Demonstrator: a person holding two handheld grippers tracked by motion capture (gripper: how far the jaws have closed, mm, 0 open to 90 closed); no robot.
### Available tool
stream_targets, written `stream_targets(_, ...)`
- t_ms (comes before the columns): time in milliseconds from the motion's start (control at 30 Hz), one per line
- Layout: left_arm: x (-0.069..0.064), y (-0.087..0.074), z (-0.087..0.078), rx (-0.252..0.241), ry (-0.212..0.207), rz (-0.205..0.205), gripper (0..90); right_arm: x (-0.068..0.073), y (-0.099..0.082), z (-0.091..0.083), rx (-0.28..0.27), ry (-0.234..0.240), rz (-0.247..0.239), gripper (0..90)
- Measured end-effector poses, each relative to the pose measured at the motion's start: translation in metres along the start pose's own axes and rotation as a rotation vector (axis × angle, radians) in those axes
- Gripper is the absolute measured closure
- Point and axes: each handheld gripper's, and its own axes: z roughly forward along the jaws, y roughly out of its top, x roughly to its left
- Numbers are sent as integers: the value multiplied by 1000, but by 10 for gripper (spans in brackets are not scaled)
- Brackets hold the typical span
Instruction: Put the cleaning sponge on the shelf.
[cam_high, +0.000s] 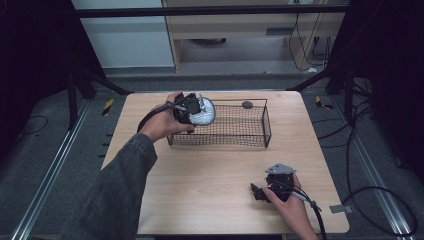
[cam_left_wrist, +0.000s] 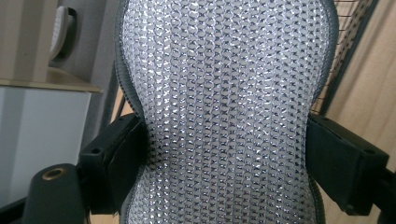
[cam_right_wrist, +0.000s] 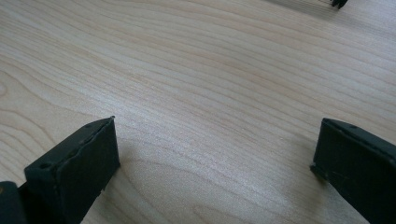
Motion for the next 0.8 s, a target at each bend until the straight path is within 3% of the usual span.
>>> stream_targets(333, 1, 7, 9, -28, 25, 24, 158, 0, 0, 0, -1, 1, 0, 4)
stream_targets(800, 1, 7, 17, -25, 41, 50, 158, 0, 0, 0, -1, 0, -1, 4)
